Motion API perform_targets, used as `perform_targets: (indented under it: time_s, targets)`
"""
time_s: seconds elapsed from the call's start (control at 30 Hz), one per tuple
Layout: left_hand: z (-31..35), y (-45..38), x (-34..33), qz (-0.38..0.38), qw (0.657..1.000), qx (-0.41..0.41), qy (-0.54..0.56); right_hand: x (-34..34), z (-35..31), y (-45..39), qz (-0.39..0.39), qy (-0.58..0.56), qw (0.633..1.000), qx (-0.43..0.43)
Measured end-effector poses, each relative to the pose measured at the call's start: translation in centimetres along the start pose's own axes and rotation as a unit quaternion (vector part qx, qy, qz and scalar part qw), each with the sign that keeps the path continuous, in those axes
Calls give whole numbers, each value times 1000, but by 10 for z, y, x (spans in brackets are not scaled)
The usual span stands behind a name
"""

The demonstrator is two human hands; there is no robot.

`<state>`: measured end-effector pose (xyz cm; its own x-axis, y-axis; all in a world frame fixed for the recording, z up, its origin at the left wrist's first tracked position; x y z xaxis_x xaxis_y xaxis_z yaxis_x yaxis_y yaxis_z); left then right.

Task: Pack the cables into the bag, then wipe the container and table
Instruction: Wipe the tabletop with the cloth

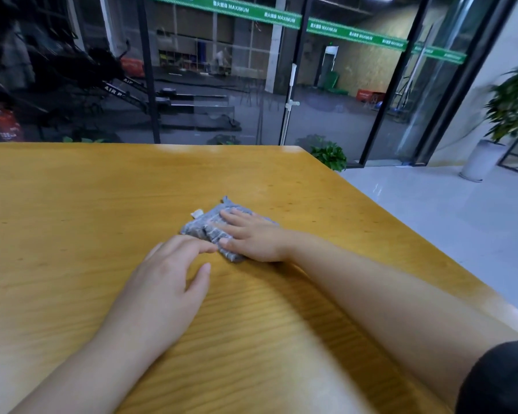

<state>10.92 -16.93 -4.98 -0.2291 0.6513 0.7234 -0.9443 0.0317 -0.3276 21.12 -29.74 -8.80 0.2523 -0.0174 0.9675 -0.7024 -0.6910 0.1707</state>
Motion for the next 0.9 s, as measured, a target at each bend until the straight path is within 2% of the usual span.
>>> perform_targets:
  time_s: [0.17, 0.27, 0.37, 0.5, 0.6, 0.63, 0.67, 0.77, 0.83, 0.9]
  targets:
    - [-3, 1, 9, 21, 1000, 4, 16, -8, -36, 31, 19, -53, 997, 45]
    - [-2, 4, 15, 32, 999, 0, 26, -6, -44, 55, 60, -210, 975, 30]
    - [-3, 8, 20, 36, 998, 11, 44, 3, -36, 84, 126, -354, 926, -42]
    - [-1, 12, 23, 35, 997, 22, 62, 26, 1, 117, 280, -383, 864, -165]
    - [-1, 13, 23, 32, 997, 22, 73, 42, 44, 150, 409, -394, 768, -296]
    - [-1, 13, 22, 28, 996, 24, 76, 48, 57, 160, 455, -386, 738, -313]
    - [-1, 13, 22, 26, 996, 25, 77, 56, 65, 169, 491, -354, 730, -316]
    - [-3, 12, 20, 24, 997, 30, 68, 70, 74, 179, 512, -191, 786, -289]
    - [-4, 11, 18, 20, 997, 34, 59, 58, 77, 170, 441, -158, 835, -289]
    - [-5, 11, 17, 21, 997, 38, 57, 32, 84, 154, 318, -140, 883, -315]
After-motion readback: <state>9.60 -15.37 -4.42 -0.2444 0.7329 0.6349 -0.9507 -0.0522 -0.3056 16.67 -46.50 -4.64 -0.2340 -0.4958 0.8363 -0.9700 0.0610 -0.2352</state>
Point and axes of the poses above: each hand's wrist, its own y-axis away from the middle knuckle, its own x-axis out of the back of the hand, z = x × y, the point moved 7 cm from there along -y, towards the middle knuckle, and after that the axes turned 13 degrees about x, right-handed, at the moved point
